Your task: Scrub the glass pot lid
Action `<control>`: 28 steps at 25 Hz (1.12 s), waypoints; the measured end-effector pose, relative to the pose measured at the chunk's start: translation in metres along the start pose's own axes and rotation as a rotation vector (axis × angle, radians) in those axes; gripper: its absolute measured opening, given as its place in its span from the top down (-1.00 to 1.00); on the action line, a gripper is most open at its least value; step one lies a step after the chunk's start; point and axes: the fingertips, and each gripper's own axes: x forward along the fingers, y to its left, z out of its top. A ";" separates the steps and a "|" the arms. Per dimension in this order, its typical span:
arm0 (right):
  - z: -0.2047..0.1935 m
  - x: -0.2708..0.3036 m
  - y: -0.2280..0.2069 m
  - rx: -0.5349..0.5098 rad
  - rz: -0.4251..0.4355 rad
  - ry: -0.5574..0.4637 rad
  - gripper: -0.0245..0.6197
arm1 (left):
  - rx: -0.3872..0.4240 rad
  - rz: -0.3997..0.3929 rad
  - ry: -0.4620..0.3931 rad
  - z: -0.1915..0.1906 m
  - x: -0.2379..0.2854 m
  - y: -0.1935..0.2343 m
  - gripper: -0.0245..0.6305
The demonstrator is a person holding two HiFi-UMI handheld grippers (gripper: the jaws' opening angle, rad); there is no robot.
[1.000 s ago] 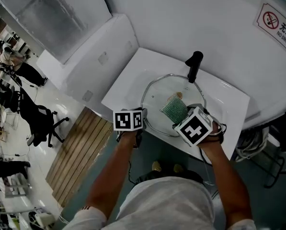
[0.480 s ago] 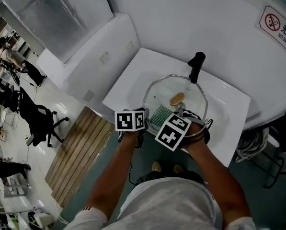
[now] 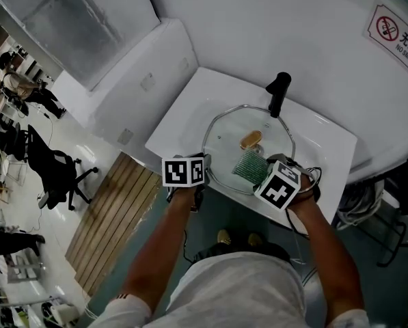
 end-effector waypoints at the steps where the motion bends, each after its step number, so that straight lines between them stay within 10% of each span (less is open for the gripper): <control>1: -0.006 -0.001 -0.003 0.004 -0.001 -0.004 -0.16 | 0.001 0.001 0.001 0.000 0.000 0.000 0.66; 15: -0.057 -0.018 -0.030 0.134 0.032 -0.142 -0.16 | 0.013 0.023 0.008 0.000 0.000 -0.001 0.66; 28: 0.012 -0.023 0.035 -0.186 -0.010 0.013 -0.16 | 0.012 0.035 0.004 -0.001 0.000 0.000 0.66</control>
